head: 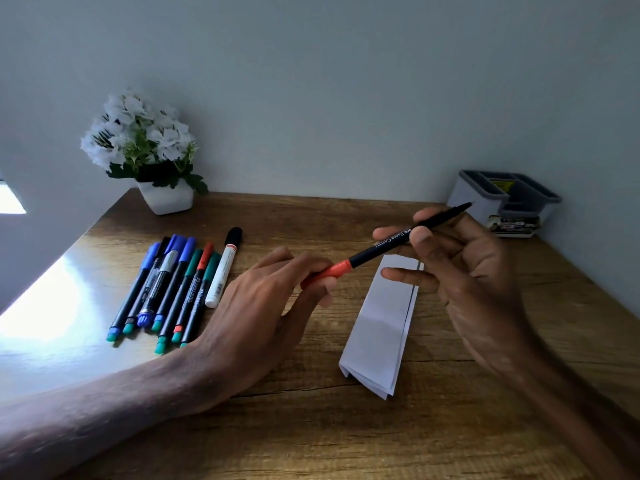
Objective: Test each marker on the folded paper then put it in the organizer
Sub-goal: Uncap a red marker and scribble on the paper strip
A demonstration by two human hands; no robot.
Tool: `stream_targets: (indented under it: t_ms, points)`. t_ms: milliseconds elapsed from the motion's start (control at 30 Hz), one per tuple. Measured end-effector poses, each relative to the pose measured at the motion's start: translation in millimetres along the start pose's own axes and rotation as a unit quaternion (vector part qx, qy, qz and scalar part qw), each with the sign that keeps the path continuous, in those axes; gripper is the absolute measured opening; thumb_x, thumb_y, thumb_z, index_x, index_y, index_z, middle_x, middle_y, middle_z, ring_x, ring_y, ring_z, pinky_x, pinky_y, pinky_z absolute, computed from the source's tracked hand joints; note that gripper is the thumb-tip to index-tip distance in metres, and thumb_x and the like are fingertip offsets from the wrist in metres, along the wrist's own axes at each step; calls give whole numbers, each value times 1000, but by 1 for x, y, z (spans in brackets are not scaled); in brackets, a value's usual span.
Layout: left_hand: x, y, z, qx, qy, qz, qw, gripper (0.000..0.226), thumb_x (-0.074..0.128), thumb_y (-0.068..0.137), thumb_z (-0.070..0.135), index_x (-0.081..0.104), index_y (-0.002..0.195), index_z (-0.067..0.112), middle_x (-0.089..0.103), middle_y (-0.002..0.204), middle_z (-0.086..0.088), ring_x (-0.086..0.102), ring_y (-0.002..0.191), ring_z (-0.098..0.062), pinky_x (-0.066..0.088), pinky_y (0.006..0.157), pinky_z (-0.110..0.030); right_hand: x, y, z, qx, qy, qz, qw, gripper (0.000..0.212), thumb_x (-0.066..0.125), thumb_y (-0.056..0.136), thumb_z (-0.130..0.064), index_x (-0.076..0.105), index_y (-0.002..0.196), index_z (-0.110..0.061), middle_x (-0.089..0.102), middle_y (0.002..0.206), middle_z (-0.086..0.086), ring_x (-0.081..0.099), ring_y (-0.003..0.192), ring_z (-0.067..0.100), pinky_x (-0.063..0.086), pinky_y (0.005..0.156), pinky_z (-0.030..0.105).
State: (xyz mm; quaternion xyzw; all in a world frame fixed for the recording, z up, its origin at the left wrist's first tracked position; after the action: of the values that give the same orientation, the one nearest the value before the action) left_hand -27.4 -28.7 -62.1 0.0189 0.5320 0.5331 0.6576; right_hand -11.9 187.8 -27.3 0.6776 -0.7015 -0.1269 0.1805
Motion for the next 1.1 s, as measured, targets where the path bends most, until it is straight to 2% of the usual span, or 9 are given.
stream_targets:
  t_ms: [100, 333, 467, 600, 733, 833, 933, 1000, 1100]
  points:
    - [1, -1, 2, 7, -4, 8, 1000, 25, 49, 106, 36, 69, 109, 23, 64, 88, 20, 57, 83, -3, 45, 64, -18, 1, -1, 5, 13, 5, -3, 1000, 22, 56, 93, -14, 58, 112, -3, 77, 105, 14, 74, 107, 28, 63, 71, 37]
    - [3, -1, 4, 1, -12, 6, 1000, 35, 45, 106, 40, 69, 119, 19, 63, 84, 20, 57, 81, -1, 43, 65, -12, 2, -2, 6, 19, 11, -8, 1000, 18, 55, 93, -12, 58, 109, -6, 78, 103, 12, 74, 106, 28, 62, 76, 37]
    - [1, 2, 4, 17, -3, 2, 1000, 34, 44, 107, 39, 68, 118, 18, 64, 85, 18, 57, 81, -3, 45, 63, -17, -1, 2, 3, 26, 14, 6, 1000, 21, 56, 93, -13, 60, 112, -3, 78, 103, 14, 74, 105, 29, 63, 77, 38]
    - [0, 3, 4, 34, 29, 19, 999, 32, 51, 106, 35, 69, 123, 16, 68, 88, 14, 58, 80, -8, 50, 62, -28, -9, 7, 3, 58, 24, 77, 995, 20, 61, 94, -15, 65, 109, -3, 78, 102, 15, 77, 95, 25, 63, 77, 32]
    - [-3, -1, -7, -7, 42, 9, 999, 41, 46, 103, 45, 68, 128, 20, 70, 89, 17, 58, 86, -3, 54, 68, -32, -34, 10, -2, 66, 27, 162, 984, 17, 67, 91, -22, 70, 99, -6, 78, 91, 10, 77, 79, 17, 61, 70, 25]
    - [0, 0, -6, -29, 35, -28, 999, 46, 38, 104, 51, 60, 135, 25, 69, 92, 20, 57, 93, 2, 55, 71, -32, -31, 8, 1, 77, -31, 120, 989, 20, 62, 95, -26, 71, 105, -11, 77, 93, 11, 76, 83, 20, 61, 64, 26]
    - [4, 0, -4, -15, 18, -59, 998, 42, 38, 107, 46, 52, 141, 25, 71, 99, 18, 60, 101, 3, 57, 76, -33, -21, 9, 6, 71, -74, 78, 992, 24, 57, 100, -19, 63, 123, -17, 74, 82, 2, 72, 78, 15, 59, 56, 26]
    - [5, 1, -3, -3, -7, -70, 998, 33, 41, 108, 39, 55, 133, 22, 69, 102, 17, 62, 101, 2, 55, 77, -30, -20, 9, 8, 81, -59, 68, 993, 32, 57, 99, -15, 53, 130, -23, 72, 79, 3, 72, 73, 14, 58, 55, 27]
    - [3, 0, 1, 6, -55, -81, 995, 19, 44, 105, 27, 58, 116, 20, 64, 93, 16, 63, 85, -2, 49, 67, -22, -19, 8, 8, 97, -3, -9, 995, 25, 46, 102, -12, 62, 120, -18, 71, 81, 7, 69, 74, 16, 54, 53, 29]
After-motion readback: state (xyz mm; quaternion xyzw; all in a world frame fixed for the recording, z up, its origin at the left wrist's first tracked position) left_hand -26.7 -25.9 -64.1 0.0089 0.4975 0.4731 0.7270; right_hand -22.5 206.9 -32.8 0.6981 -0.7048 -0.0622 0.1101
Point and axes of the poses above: each hand's wrist, its own y-axis towards the middle knuckle, its own x-axis out of the palm, z = x × y, the point moved 3 cm from there along y, towards the middle knuckle
